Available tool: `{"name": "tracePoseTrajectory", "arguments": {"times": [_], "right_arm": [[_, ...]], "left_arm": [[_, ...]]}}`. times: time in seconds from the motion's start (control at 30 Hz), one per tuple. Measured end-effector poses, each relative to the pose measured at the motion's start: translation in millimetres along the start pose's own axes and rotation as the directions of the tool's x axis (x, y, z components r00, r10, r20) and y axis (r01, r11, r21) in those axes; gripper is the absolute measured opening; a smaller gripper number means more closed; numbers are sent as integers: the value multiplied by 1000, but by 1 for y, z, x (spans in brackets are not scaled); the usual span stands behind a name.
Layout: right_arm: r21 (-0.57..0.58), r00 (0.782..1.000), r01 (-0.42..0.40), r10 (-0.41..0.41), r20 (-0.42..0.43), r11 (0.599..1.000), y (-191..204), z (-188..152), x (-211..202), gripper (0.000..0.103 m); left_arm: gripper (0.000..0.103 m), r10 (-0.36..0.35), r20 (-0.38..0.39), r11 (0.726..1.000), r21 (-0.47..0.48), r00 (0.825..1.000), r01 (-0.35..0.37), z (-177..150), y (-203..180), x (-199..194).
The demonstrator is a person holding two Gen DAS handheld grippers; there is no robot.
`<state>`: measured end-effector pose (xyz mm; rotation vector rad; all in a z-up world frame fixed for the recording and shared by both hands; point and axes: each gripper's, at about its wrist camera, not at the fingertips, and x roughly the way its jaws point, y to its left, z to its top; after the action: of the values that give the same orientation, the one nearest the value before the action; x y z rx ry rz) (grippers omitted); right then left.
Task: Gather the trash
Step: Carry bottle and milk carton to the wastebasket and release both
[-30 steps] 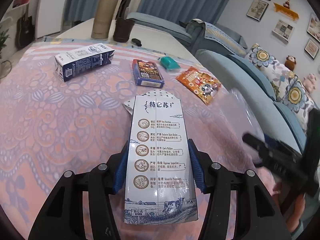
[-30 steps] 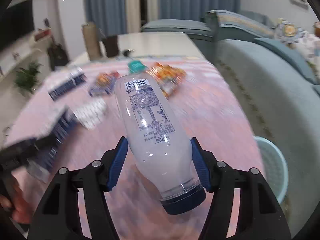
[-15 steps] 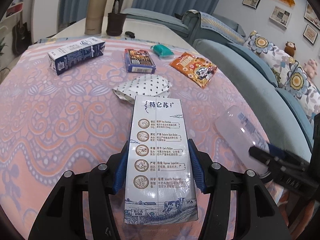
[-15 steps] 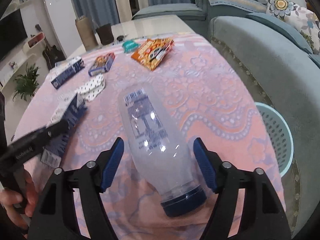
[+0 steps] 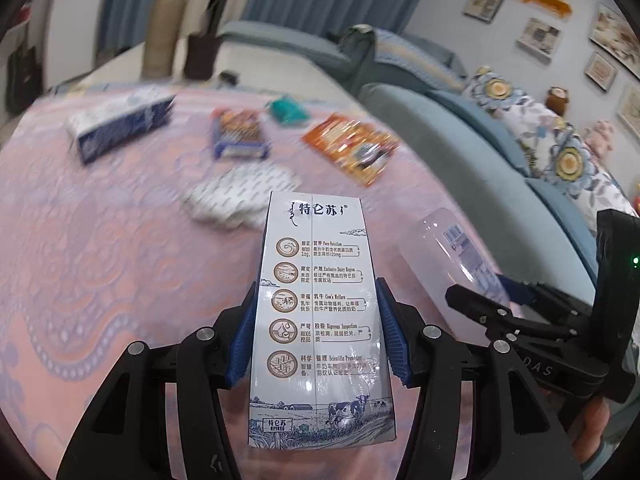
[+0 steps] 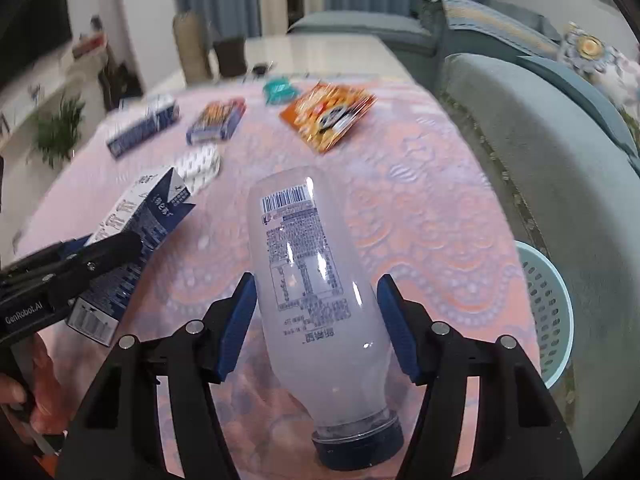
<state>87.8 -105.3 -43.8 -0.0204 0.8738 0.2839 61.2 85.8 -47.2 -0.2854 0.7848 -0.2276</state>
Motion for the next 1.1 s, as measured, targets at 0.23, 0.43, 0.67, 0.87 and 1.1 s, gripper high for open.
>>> {"name": "tracePoseTrajectory", "arguments": {"times": [0.23,0.43,0.67,0.87,1.1], "right_arm": [[166,990,35,-56,126,986,-63,4,-53,56],[326,976,103,-159,149,940,-139,-4,-78,55],[456,965,160,-236,116,876,-209,-20,-73,55],[514,962,229,-274,12,826,-250,-38,-33,55],[568,965,254,-242,-98,783,-277,-54,9,56]], "left_arm": [[52,-121,52,985,128,991,114,37,-71,-2],[52,-242,1,946,224,970,236,60,-152,28],[52,-313,-111,911,246,943,331,67,-216,100],[52,-352,-187,901,198,917,386,57,-241,162],[52,-367,-261,897,155,893,414,38,-244,210]]}}
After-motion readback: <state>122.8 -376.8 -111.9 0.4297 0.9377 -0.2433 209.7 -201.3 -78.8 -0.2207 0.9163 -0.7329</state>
